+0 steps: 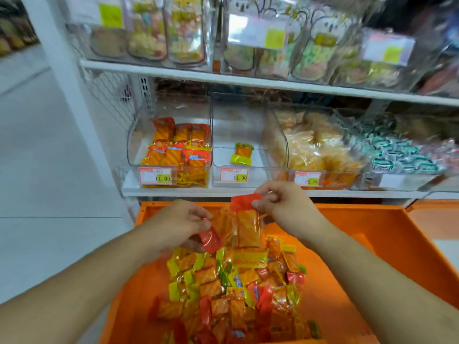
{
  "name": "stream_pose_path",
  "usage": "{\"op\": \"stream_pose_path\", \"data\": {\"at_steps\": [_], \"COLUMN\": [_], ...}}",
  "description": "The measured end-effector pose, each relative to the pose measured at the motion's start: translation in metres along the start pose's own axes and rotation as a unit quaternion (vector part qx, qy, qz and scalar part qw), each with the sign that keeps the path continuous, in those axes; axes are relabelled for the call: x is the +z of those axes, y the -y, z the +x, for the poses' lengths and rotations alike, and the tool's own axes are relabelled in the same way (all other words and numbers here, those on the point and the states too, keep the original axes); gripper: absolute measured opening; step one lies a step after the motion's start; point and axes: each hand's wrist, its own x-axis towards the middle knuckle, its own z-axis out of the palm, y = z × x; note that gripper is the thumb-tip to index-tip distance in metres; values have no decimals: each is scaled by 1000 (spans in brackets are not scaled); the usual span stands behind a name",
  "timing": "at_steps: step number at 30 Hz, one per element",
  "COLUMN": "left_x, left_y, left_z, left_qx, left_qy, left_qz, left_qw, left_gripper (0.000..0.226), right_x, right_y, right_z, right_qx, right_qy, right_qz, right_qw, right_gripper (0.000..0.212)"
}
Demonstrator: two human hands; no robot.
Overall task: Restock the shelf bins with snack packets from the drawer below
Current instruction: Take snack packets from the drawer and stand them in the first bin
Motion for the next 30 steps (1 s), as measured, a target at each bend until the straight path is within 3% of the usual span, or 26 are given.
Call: {"op": "stream_pose_path", "data": {"at_steps": [3,7,10,14,20,23,27,30], "left_x": [-11,-19,-19,-22,-26,-24,-19,-17], "left_y": [-16,-17,-23,-30,-35,-29,-26,-29], "left_z": [-29,-41,-42,-40,-25,-19,-17,-18], "left_qx": [5,-12,-20,17,8,35,59,79], "left_qy": [16,-8,2,35,44,22,-37,-64], "left_qz": [-23,-82,-182,-277,-314,-267,-215,-162], "left_qw": [1000,997,983,960,948,963,974,982], "left_gripper": [24,28,27,31,31,22,30,31], "right_x": [-4,10,27,45,40,43,36,27], "right_y": [29,56,64,42,40,42,52,62], "right_z": [-23,-44,-50,-44,-30,-29,-33,-34], "right_qx": [-48,-185,-310,-419,-416,-387,-315,-282], "right_qy": [-44,-175,-155,-54,-21,11,30,-65], "right_qz": [-11,-34,-100,-179,-158,-146,-127,-94], "right_qw": [998,966,933,888,895,910,940,953], "right_gripper": [15,19,18,15,18,20,24,23]}}
